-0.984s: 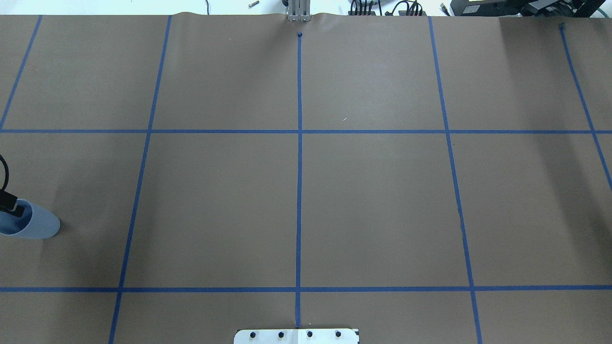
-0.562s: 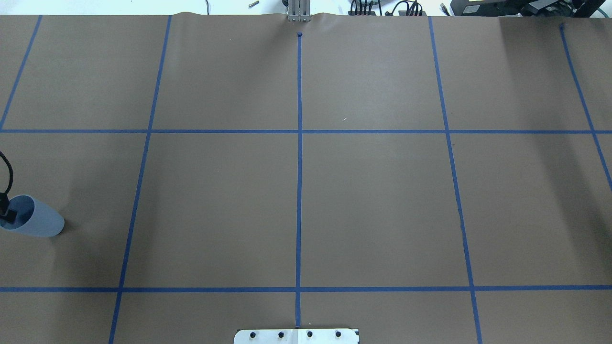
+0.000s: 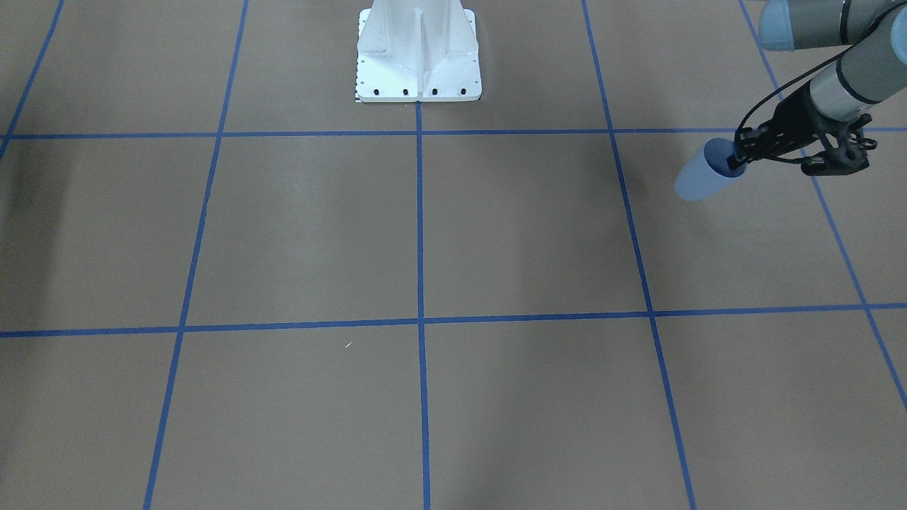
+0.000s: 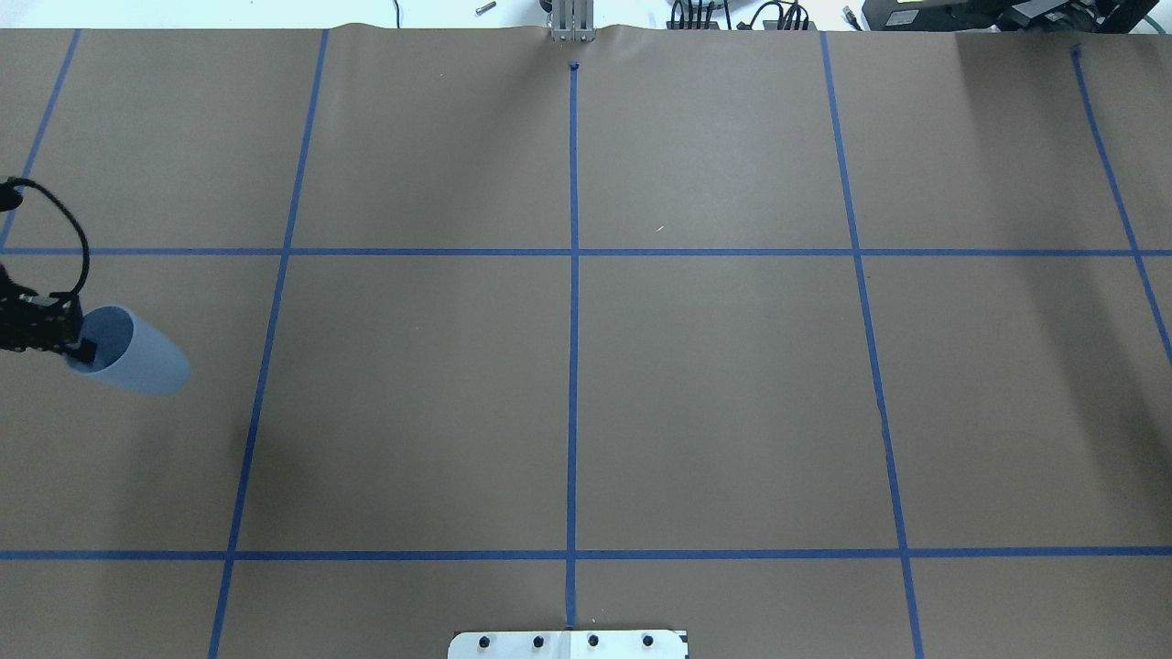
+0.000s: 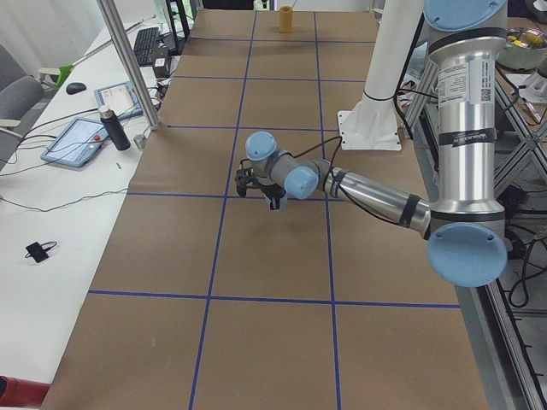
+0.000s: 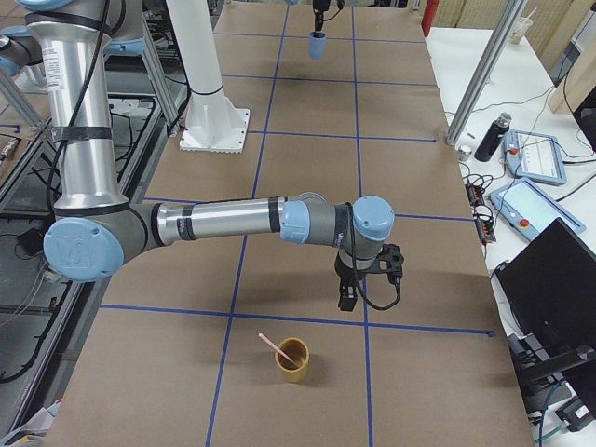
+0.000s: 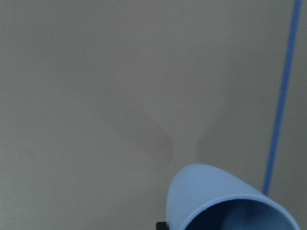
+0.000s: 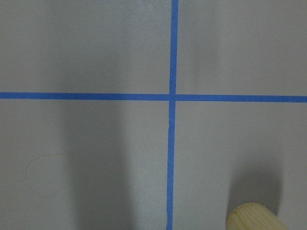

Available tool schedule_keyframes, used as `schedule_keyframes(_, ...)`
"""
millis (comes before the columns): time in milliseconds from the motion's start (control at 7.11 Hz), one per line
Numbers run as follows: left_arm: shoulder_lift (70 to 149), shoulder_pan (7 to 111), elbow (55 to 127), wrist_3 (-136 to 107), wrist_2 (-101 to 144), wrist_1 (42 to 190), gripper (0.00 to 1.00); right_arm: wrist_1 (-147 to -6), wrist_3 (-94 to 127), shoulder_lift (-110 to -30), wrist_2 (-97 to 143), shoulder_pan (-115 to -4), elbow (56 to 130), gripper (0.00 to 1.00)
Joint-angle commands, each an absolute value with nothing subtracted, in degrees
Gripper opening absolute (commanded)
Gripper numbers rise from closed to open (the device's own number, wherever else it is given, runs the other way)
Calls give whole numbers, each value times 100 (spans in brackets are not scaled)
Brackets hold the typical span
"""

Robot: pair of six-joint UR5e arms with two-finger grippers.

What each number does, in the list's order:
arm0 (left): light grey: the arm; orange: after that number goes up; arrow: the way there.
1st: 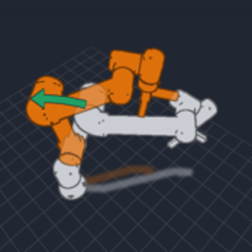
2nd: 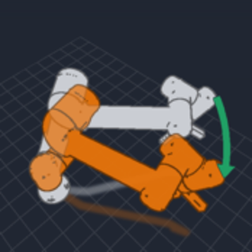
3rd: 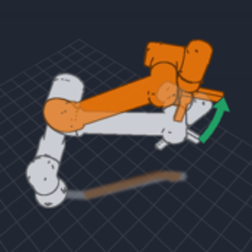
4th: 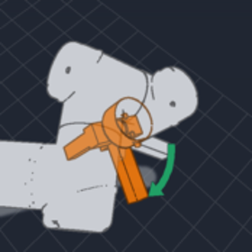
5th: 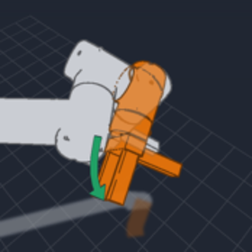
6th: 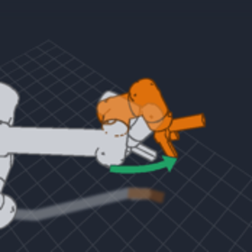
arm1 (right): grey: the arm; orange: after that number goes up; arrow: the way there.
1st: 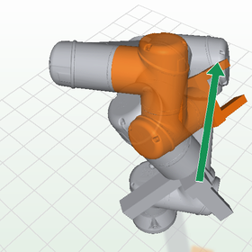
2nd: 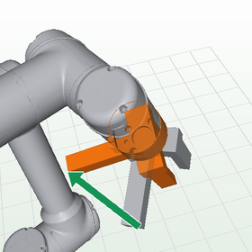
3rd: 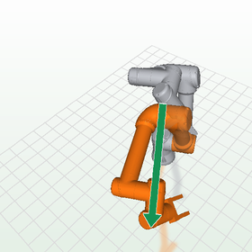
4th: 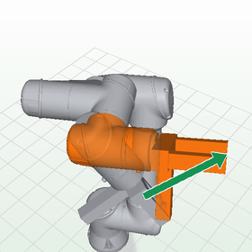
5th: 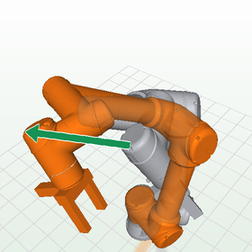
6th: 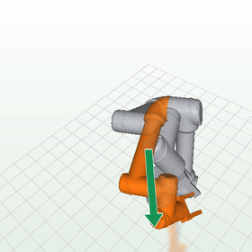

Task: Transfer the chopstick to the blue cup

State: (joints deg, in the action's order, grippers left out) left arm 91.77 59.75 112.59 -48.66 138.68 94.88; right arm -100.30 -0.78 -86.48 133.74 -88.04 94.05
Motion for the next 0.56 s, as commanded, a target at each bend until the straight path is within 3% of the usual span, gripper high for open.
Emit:
schedule_keyframes(0,11529,5855,10823,-5830,13825,7784,0,-9854,-70,-8657,13377,-8780,9396,100)
schedule_keyframes(422,13143,4765,9945,-7476,13123,7734,0,-9773,-61,-8657,13386,-8754,9413,100)
